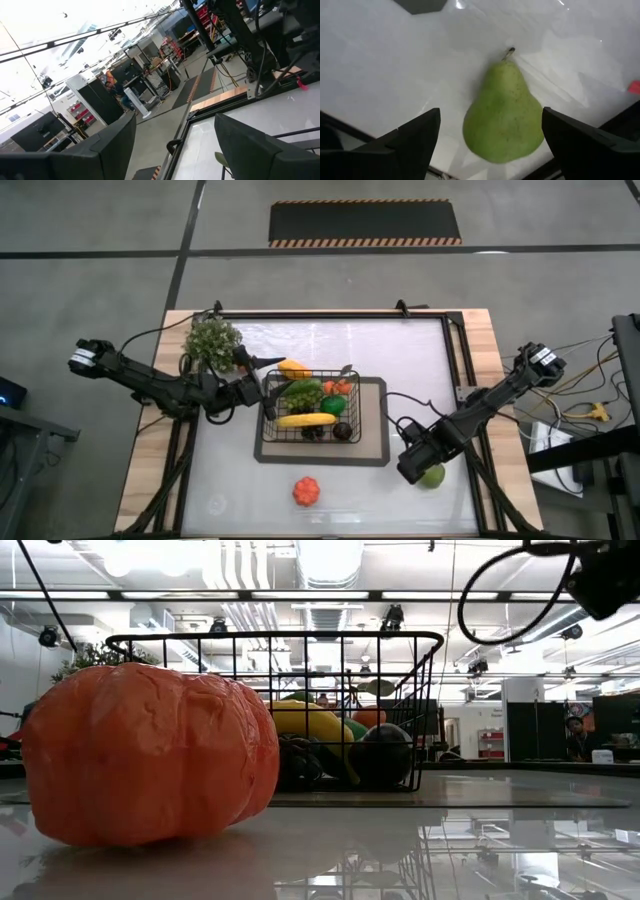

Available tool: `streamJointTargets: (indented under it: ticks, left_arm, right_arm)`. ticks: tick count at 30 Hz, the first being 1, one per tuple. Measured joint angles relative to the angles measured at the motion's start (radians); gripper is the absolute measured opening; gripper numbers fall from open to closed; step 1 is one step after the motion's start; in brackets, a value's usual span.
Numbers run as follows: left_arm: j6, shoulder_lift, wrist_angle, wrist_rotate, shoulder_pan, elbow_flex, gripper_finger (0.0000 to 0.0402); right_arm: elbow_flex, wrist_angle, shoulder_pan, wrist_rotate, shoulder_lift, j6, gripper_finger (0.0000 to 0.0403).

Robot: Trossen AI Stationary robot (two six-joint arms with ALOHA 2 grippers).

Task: Build produce basket
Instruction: Put the green pear into the black wire basket

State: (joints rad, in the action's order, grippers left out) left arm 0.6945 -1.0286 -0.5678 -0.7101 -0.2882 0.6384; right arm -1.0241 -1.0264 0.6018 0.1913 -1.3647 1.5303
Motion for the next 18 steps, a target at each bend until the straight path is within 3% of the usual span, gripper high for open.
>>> streamJointTargets:
  ticks: [10, 18]
  left_arm:
    - [0.0, 0.0, 0.0, -0.001, 0.0, -0.002, 0.0254]
    - [0.0, 0.0, 0.0, -0.001, 0.0, -0.002, 0.0254]
  right_arm:
    - [0.031, 0.031, 0.0, 0.022, -0.005, -0.006, 0.0329]
    - [0.012, 0.029, -0.001, 0.105, -0.128, -0.071, 0.0329]
